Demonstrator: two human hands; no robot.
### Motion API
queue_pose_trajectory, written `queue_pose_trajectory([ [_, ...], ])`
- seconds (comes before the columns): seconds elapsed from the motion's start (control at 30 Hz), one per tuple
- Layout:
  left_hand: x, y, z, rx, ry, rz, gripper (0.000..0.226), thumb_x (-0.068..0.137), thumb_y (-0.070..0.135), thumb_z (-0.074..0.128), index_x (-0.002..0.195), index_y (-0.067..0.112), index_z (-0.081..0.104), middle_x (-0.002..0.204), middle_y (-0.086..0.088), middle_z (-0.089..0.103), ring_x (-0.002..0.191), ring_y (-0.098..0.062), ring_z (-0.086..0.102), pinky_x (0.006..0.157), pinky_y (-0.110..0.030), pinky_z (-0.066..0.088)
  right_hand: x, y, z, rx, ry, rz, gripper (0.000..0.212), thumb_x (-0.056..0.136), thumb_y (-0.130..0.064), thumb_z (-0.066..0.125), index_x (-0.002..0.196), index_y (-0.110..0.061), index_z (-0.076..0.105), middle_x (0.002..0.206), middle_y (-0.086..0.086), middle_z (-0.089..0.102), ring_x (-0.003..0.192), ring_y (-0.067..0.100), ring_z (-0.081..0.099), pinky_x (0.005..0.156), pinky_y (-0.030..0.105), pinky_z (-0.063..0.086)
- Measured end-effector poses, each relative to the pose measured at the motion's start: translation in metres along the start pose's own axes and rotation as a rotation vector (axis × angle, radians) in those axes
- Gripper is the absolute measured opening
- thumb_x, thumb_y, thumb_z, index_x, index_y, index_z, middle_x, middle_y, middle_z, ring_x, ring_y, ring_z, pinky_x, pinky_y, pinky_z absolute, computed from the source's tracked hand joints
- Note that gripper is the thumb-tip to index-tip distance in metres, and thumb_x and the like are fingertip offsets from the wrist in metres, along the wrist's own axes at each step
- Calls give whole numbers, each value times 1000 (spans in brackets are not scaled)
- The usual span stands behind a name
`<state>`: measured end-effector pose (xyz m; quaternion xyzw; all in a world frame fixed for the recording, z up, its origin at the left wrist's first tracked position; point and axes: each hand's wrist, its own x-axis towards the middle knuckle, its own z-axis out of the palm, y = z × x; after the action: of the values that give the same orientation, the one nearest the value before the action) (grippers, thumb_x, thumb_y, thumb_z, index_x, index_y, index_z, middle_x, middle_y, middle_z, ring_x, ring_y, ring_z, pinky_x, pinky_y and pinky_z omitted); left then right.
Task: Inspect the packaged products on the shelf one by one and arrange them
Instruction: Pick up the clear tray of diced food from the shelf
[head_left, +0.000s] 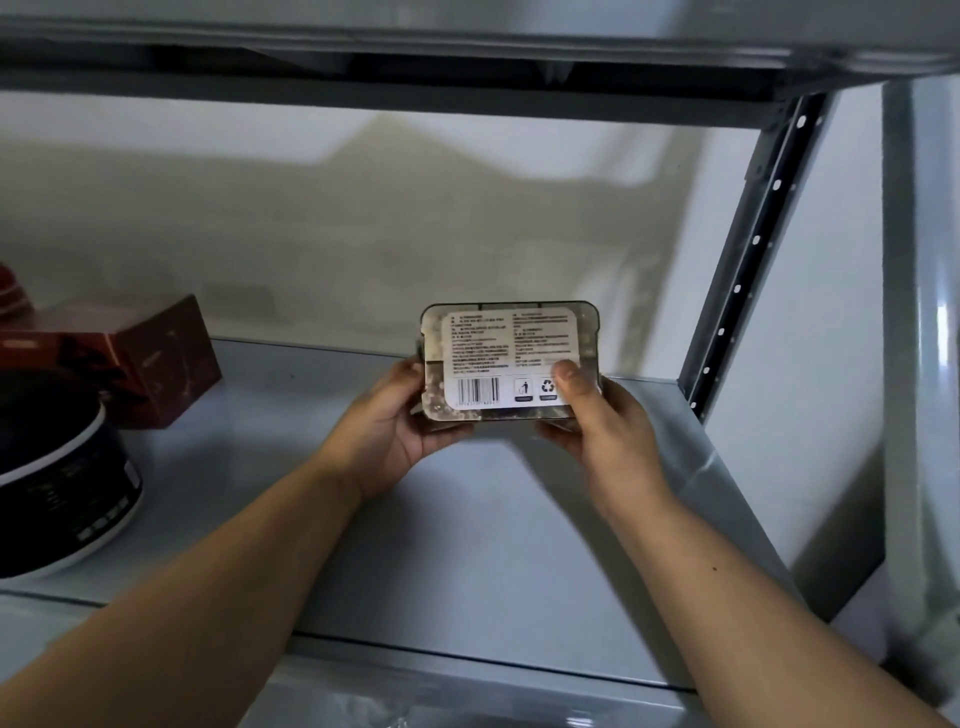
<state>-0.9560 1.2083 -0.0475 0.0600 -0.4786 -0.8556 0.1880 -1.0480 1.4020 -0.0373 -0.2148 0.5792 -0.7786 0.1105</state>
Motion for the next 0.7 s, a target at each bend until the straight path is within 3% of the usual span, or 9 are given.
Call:
queue_pose_trajectory([
  [0.1,0,1,1,40,13,0,37,84,36,58,118,21,62,114,-8,74,93,-24,75,68,-39,63,1,-2,0,-3,13,51,41,80,-47,79,104,-15,74,105,7,79,105,31,74,85,40,62],
  [0.2,2,0,-3,51,17,6,46,84,42,63,124,20,60,123,-12,70,97,-25,75,69,-40,62,0,-3,0,-16,-3,69,23,94,-35,70,105,-15,74,106,6,79,104,28,75,88,41,62],
  [0.4,2,1,-8,125,-59,-9,108,44,61,97,132,16,57,124,-12,71,104,-30,73,72,-45,62,0,0,-1,-81,9,55,23,94,-38,69,104,-18,73,100,-2,80,95,17,76,87,41,62],
  [0.47,0,1,-6,150,-76,23,101,43,57,98,126,17,58,118,-9,74,101,-29,74,72,-43,62,0,0,-2,-93,4,53,22,95,-38,68,104,-19,73,100,-3,80,96,17,76,86,40,62],
  [0.53,-1,1,-4,171,-47,34,74,61,47,93,122,19,60,114,-8,75,99,-28,74,70,-42,62,2,1,-2,-105,-8,56,23,95,-41,69,105,-20,71,100,-3,80,94,19,77,83,41,62],
  [0.6,-3,1,0,149,5,18,46,84,36,76,123,16,61,117,-12,73,97,-28,74,69,-42,62,-1,-1,0,-129,-15,33,35,89,-49,74,110,-21,67,104,2,79,89,21,78,79,43,63],
  [0.7,-2,2,5,43,68,-51,34,100,34,50,121,11,63,115,-15,74,90,-29,75,67,-44,64,-5,-2,-2,-139,-97,-130,55,76,-55,76,122,-29,62,116,-4,76,99,17,75,73,36,62],
])
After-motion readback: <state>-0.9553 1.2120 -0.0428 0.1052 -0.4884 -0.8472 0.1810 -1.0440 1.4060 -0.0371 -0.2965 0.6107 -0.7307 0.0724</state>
